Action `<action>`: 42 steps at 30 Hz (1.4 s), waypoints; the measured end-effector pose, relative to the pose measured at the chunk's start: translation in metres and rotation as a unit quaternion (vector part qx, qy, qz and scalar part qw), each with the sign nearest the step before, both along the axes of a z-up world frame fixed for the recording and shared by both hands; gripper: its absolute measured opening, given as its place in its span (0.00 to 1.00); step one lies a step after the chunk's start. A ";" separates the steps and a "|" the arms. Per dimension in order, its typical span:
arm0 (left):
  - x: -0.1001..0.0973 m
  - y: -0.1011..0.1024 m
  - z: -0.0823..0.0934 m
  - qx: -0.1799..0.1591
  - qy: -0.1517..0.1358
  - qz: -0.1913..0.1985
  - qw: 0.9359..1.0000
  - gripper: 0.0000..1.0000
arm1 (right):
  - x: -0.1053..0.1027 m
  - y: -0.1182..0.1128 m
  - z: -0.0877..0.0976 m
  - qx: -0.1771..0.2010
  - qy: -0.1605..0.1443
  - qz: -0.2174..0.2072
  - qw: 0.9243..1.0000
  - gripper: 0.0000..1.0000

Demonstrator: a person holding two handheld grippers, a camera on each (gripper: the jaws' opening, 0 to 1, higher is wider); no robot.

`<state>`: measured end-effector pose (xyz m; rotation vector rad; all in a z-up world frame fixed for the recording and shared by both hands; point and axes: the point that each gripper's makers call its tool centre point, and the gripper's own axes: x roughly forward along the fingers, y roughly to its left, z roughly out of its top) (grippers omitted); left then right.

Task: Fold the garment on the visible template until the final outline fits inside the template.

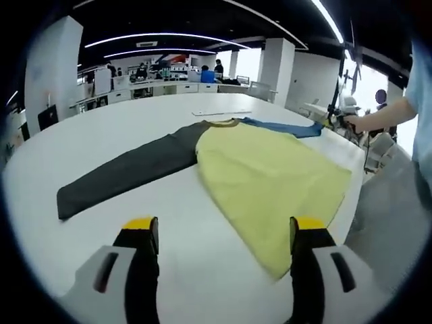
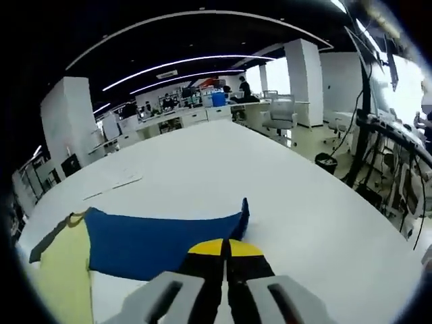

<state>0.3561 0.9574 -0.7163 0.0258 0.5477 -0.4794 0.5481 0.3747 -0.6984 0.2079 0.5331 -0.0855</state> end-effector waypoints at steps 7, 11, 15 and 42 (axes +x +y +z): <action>-0.004 -0.001 0.003 0.001 -0.012 -0.005 1.000 0.76 | 0.018 0.071 0.014 0.092 -0.017 0.077 0.993 0.00; -0.006 -0.002 0.005 -0.003 -0.018 -0.004 1.000 0.76 | 0.027 0.105 0.023 0.120 -0.025 0.111 0.986 0.00; -0.007 -0.002 0.005 -0.004 -0.020 -0.001 1.000 0.76 | 0.035 0.140 0.031 0.136 -0.027 0.154 0.978 0.00; -0.009 -0.007 0.006 0.000 -0.021 -0.007 1.000 0.74 | 0.042 0.425 0.056 0.223 -0.023 0.380 0.898 0.00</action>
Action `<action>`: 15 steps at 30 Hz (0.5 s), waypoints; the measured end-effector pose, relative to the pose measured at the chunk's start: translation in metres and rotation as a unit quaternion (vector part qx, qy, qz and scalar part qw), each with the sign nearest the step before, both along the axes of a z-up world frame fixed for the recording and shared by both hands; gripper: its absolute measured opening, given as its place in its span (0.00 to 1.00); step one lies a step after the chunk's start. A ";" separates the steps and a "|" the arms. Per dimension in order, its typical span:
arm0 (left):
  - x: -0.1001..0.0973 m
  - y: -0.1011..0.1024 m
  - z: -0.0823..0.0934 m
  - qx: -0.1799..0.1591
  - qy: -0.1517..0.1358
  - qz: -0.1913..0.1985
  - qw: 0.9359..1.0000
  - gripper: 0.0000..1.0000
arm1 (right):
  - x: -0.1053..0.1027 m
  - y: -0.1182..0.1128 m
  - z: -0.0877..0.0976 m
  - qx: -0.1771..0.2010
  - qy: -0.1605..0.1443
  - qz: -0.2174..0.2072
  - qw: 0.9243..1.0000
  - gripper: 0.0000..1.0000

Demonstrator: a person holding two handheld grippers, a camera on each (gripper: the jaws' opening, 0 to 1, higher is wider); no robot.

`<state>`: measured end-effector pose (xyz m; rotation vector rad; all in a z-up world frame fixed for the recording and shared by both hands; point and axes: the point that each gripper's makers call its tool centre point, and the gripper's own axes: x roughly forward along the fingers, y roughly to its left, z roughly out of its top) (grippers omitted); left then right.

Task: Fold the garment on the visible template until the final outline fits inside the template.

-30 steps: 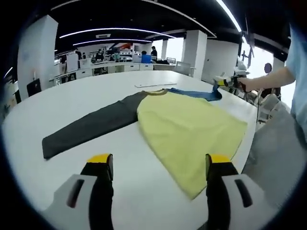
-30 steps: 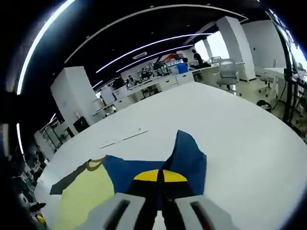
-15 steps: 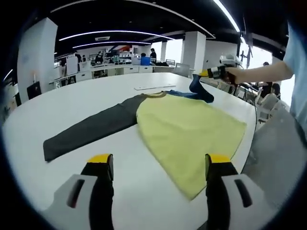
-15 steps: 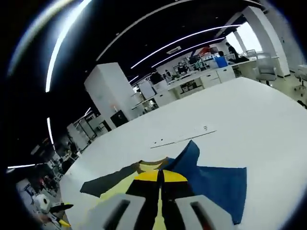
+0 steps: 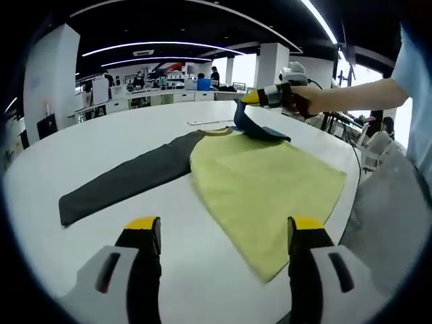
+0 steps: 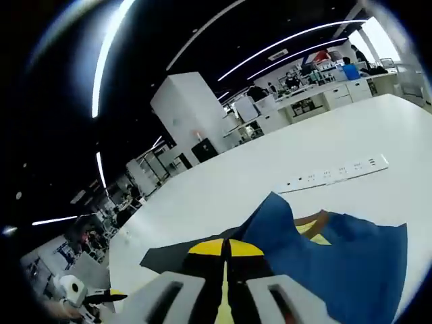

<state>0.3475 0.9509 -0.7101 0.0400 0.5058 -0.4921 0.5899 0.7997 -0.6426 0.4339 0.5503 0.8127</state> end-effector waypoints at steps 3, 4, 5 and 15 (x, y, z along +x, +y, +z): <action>-0.002 0.001 -0.002 0.001 0.003 0.000 1.000 0.73 | -0.001 0.023 0.000 -0.003 -0.005 0.016 1.000 0.00; -0.002 0.002 -0.003 0.000 0.004 0.001 1.000 0.73 | -0.001 0.029 -0.001 -0.004 -0.005 0.021 1.000 0.00; -0.003 0.002 -0.004 0.000 0.006 0.003 1.000 0.73 | -0.001 0.037 -0.004 -0.008 -0.006 0.026 1.000 0.00; -0.006 0.007 -0.008 -0.004 0.013 0.016 1.000 0.73 | -0.006 0.062 -0.045 -0.044 0.017 0.047 0.998 0.00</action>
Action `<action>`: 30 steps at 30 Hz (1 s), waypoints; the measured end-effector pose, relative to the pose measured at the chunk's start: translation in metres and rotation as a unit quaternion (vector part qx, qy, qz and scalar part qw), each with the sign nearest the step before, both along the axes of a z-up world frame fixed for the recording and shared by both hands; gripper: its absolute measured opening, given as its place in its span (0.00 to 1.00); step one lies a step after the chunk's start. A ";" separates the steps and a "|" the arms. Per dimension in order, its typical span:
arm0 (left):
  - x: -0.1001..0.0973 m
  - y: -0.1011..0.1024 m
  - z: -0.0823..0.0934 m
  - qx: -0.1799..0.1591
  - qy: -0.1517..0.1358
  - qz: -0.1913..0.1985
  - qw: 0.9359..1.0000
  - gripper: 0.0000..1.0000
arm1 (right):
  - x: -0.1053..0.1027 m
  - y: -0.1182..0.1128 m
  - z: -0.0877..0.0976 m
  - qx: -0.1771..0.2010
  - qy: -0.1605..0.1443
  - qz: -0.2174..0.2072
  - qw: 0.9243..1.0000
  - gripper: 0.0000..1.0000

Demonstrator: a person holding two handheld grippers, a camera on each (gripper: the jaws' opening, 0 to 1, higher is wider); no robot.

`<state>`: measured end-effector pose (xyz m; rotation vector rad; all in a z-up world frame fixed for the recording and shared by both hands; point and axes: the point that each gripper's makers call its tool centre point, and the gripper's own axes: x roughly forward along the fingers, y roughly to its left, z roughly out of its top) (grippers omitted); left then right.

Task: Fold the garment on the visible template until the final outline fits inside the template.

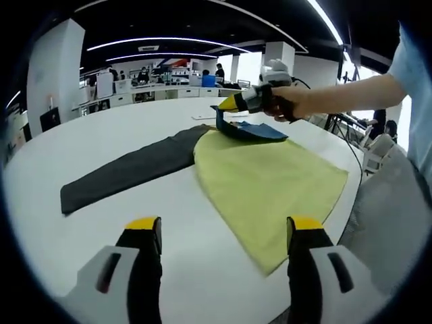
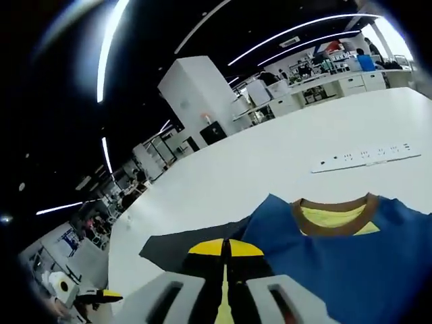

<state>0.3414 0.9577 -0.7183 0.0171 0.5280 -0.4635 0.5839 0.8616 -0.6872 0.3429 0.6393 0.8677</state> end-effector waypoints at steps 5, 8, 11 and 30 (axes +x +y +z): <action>-0.002 -0.001 -0.003 -0.002 0.005 0.002 1.000 0.73 | -0.005 0.006 -0.018 -0.017 0.008 0.010 1.000 0.00; -0.002 -0.001 -0.004 -0.002 0.006 0.002 1.000 0.73 | -0.006 0.010 -0.026 -0.021 0.015 0.012 1.000 0.00; -0.002 0.000 -0.004 -0.003 0.006 0.005 1.000 0.73 | -0.009 0.015 -0.034 -0.030 0.016 0.021 0.999 0.00; -0.004 0.001 -0.005 -0.005 0.009 0.017 1.000 0.73 | -0.016 0.022 -0.058 -0.101 -0.016 0.068 0.992 0.00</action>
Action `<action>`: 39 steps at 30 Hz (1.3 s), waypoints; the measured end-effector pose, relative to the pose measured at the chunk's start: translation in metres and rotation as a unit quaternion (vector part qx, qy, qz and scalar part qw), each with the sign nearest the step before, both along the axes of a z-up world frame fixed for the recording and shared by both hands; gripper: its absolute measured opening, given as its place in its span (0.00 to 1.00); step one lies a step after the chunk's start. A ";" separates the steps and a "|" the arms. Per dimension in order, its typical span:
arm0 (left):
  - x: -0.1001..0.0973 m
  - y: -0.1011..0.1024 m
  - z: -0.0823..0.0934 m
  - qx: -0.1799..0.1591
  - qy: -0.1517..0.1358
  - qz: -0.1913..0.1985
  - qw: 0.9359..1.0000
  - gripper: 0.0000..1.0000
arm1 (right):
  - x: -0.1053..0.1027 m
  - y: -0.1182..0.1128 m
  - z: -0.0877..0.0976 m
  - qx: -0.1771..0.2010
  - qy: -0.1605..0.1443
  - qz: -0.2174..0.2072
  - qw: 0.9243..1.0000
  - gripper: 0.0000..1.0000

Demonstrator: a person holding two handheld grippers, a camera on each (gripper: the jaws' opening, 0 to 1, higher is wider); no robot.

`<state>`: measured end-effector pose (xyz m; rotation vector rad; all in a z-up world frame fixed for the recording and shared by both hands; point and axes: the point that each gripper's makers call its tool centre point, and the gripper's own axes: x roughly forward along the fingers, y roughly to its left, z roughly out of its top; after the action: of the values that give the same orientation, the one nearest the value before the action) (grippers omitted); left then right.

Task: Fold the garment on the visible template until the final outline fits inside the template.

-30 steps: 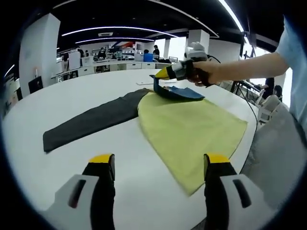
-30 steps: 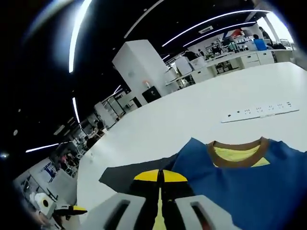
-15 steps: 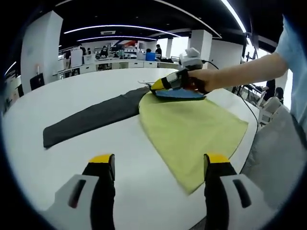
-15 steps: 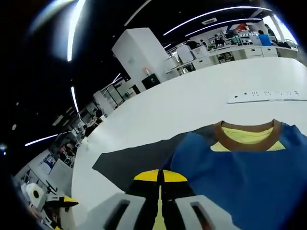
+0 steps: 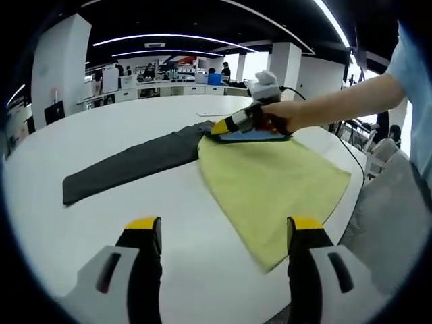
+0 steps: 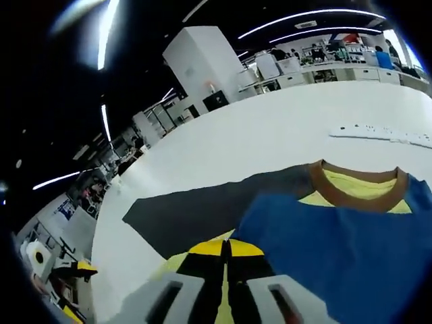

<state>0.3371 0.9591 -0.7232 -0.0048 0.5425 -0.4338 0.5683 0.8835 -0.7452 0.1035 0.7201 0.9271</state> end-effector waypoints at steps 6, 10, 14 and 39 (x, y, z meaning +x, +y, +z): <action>0.001 -0.003 0.002 0.000 -0.003 -0.002 1.000 0.73 | -0.005 -0.002 0.004 -0.008 -0.017 0.016 1.000 0.32; 0.001 -0.004 0.002 -0.001 -0.004 -0.004 1.000 0.73 | -0.003 -0.005 0.008 -0.008 -0.032 0.013 0.999 0.58; 0.002 -0.004 0.002 -0.003 -0.004 -0.005 1.000 0.73 | 0.000 -0.011 0.012 -0.028 -0.066 0.019 0.997 0.91; 0.031 0.045 0.010 0.003 -0.008 0.012 1.000 0.71 | -0.010 -0.085 0.023 -0.062 -0.095 0.011 0.993 1.00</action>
<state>0.3679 1.0039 -0.7127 -0.0017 0.5278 -0.4077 0.5582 0.7981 -0.7223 -0.1011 0.5998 0.8977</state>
